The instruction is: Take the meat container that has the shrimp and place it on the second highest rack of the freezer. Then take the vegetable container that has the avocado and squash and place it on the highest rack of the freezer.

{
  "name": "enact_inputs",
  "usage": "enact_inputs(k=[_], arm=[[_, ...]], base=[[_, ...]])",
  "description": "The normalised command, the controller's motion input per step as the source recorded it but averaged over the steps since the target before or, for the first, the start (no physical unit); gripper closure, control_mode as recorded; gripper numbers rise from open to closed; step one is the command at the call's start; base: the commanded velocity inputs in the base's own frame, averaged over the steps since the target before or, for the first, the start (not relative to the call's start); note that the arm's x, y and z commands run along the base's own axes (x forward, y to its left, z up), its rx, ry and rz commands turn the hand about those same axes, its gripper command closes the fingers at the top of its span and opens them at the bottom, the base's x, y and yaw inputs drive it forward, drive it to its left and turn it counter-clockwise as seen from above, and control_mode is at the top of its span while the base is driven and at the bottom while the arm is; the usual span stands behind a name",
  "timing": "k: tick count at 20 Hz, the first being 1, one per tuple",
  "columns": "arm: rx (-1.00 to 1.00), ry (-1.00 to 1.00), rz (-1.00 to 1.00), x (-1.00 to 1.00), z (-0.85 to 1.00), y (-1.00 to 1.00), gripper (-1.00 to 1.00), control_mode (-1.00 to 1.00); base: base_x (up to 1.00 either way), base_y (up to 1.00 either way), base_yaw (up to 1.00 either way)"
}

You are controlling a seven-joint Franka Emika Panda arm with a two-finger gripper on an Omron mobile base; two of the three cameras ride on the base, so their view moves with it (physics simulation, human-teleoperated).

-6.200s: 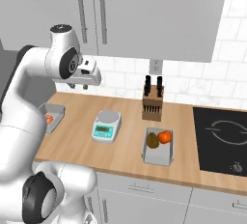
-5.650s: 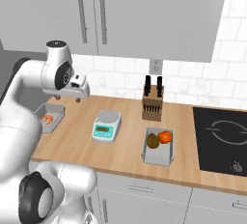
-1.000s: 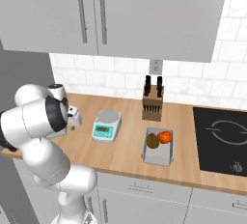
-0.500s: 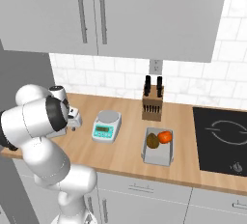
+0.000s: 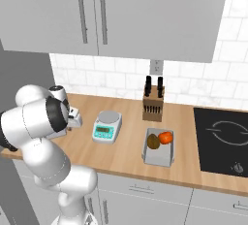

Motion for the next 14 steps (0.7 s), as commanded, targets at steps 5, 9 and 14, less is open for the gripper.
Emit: enact_inputs(k=[5,9,14], arm=[[0.00,0.00,0.00,0.00,0.00,0.00,1.00,-1.00],[0.00,0.00,0.00,-0.01,0.00,0.00,1.00,-1.00],[0.00,-0.01,0.00,-0.17,0.06,-0.01,1.00,-1.00]], base=[[0.00,0.00,0.00],[0.00,0.00,0.00],[0.00,0.00,0.00]])
